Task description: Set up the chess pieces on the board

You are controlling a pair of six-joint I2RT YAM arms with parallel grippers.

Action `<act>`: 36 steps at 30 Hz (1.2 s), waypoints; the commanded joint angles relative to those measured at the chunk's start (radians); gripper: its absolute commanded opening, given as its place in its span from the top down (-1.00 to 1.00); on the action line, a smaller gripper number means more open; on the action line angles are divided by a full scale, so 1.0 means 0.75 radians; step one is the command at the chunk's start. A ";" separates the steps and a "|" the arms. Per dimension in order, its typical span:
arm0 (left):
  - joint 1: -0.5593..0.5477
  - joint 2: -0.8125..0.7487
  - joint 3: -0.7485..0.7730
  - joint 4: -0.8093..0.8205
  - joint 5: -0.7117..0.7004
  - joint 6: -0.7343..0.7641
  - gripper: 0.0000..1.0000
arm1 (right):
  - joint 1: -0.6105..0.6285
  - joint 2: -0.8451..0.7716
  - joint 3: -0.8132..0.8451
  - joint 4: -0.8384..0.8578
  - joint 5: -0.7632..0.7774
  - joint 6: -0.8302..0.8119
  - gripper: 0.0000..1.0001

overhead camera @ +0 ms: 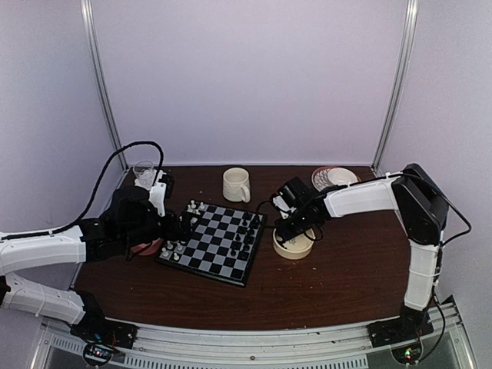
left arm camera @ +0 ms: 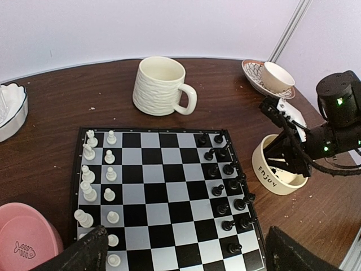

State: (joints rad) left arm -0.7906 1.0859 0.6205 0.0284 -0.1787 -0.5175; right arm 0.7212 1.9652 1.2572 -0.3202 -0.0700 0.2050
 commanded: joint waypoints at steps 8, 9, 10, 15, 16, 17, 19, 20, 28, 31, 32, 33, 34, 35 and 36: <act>0.009 -0.008 0.007 0.050 0.011 0.025 -0.94 | -0.004 -0.098 -0.087 0.103 0.039 -0.033 0.80; 0.009 -0.007 0.004 0.050 0.009 0.026 -0.94 | -0.004 -0.127 -0.108 0.124 0.051 -0.034 0.82; 0.010 -0.009 0.005 0.050 0.009 0.027 -0.94 | -0.004 -0.154 -0.130 0.140 0.060 -0.034 0.83; 0.009 -0.017 0.005 0.047 0.008 0.029 -0.94 | -0.004 -0.285 -0.233 0.215 0.058 -0.028 0.81; 0.009 -0.018 0.004 0.046 0.007 0.030 -0.94 | -0.005 -0.309 -0.249 0.230 0.054 -0.023 0.81; 0.009 -0.018 0.003 0.047 0.007 0.029 -0.94 | -0.005 -0.333 -0.269 0.251 0.051 -0.020 0.80; 0.009 -0.013 0.005 0.050 0.010 0.029 -0.94 | -0.004 -0.382 -0.309 0.294 0.029 -0.018 0.78; 0.009 -0.010 0.005 0.050 0.012 0.029 -0.94 | -0.004 -0.393 -0.326 0.313 0.017 -0.018 0.77; 0.010 0.021 0.017 0.093 0.146 0.035 -0.93 | 0.005 -0.494 -0.426 0.495 -0.286 -0.008 0.73; 0.009 0.030 0.020 0.111 0.194 0.043 -0.93 | 0.022 -0.497 -0.439 0.542 -0.372 -0.016 0.73; 0.009 0.031 0.021 0.110 0.195 0.045 -0.93 | 0.030 -0.493 -0.438 0.548 -0.398 -0.022 0.73; 0.009 0.031 0.021 0.108 0.195 0.046 -0.93 | 0.040 -0.486 -0.433 0.550 -0.421 -0.030 0.73; 0.009 0.029 0.022 0.107 0.193 0.047 -0.93 | 0.052 -0.479 -0.425 0.544 -0.444 -0.040 0.73; 0.010 0.026 0.022 0.106 0.189 0.048 -0.93 | 0.068 -0.472 -0.415 0.536 -0.461 -0.053 0.73; 0.009 0.024 0.022 0.104 0.186 0.048 -0.92 | 0.083 -0.465 -0.402 0.527 -0.480 -0.069 0.73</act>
State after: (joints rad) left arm -0.7906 1.1053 0.6205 0.0544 -0.0643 -0.5018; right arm 0.7460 1.6176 0.9379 0.0399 -0.3252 0.1852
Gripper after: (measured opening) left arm 0.964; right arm 0.139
